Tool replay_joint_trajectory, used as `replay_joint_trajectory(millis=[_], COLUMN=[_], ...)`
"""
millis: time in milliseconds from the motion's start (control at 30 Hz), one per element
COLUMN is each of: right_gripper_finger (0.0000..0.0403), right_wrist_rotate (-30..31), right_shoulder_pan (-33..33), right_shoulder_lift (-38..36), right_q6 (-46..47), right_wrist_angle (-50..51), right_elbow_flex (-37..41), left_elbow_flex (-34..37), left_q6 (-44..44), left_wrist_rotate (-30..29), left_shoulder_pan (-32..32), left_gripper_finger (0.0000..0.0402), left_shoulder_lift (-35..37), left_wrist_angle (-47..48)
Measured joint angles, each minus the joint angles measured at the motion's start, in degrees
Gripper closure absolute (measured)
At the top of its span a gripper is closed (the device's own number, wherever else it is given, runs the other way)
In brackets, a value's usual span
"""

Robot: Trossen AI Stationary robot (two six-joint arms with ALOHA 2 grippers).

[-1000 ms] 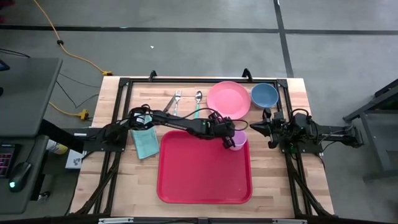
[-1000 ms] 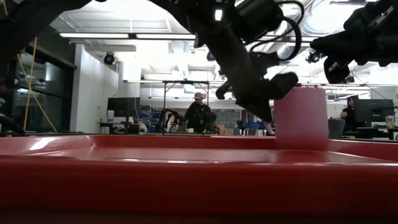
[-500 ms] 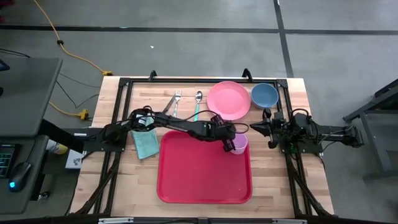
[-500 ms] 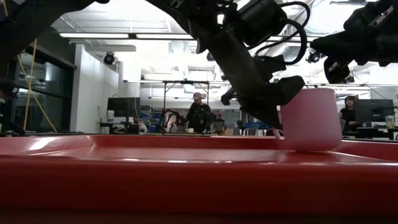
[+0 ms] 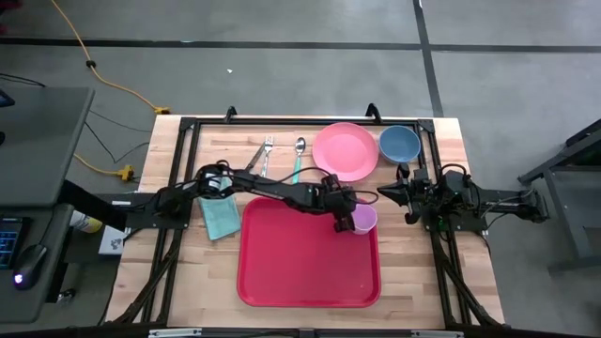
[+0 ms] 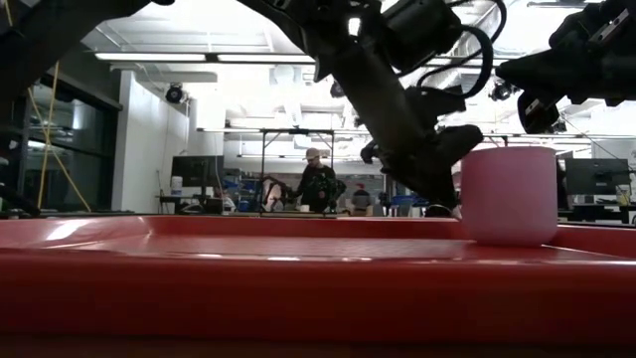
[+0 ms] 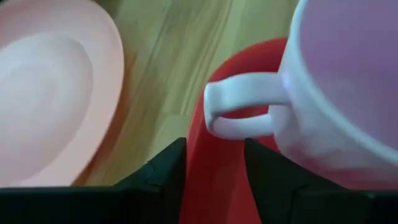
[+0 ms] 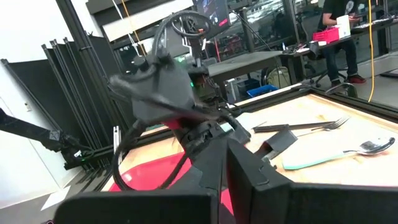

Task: Set up tray
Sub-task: Put the purple mug on the red tray, then put the pink plate on the red tray to the bottom left of the purple mug

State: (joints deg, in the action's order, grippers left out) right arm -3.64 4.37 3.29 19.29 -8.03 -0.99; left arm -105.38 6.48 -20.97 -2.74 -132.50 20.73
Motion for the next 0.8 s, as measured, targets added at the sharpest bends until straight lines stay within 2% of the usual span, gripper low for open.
replay_joint_trajectory(millis=[200,433,533,800], right_gripper_finger=[0.0402,0.0402,0.0402,0.0402], right_wrist_rotate=[0.0,0.0,0.0,0.0], right_shoulder_pan=[0.0,0.0,0.0,0.0], right_shoulder_lift=[0.0,0.0,0.0,0.0], right_q6=[0.0,0.0,0.0,0.8], right_wrist_angle=[0.0,-0.1,-1.7,-9.2], right_elbow_flex=[0.0,0.0,0.0,0.0], left_elbow_flex=[0.0,0.1,0.1,0.1], left_q6=[-0.5,-2.0,-1.9,-3.3], left_wrist_rotate=[0.7,-1.2,-4.6,-15.9], left_shoulder_pan=[-0.3,-1.1,-1.1,-1.0], left_gripper_finger=[0.0205,0.0204,0.0204,0.0204], left_shoulder_lift=[1.2,4.0,6.1,15.7], left_wrist_angle=[2.4,10.9,15.8,21.4])
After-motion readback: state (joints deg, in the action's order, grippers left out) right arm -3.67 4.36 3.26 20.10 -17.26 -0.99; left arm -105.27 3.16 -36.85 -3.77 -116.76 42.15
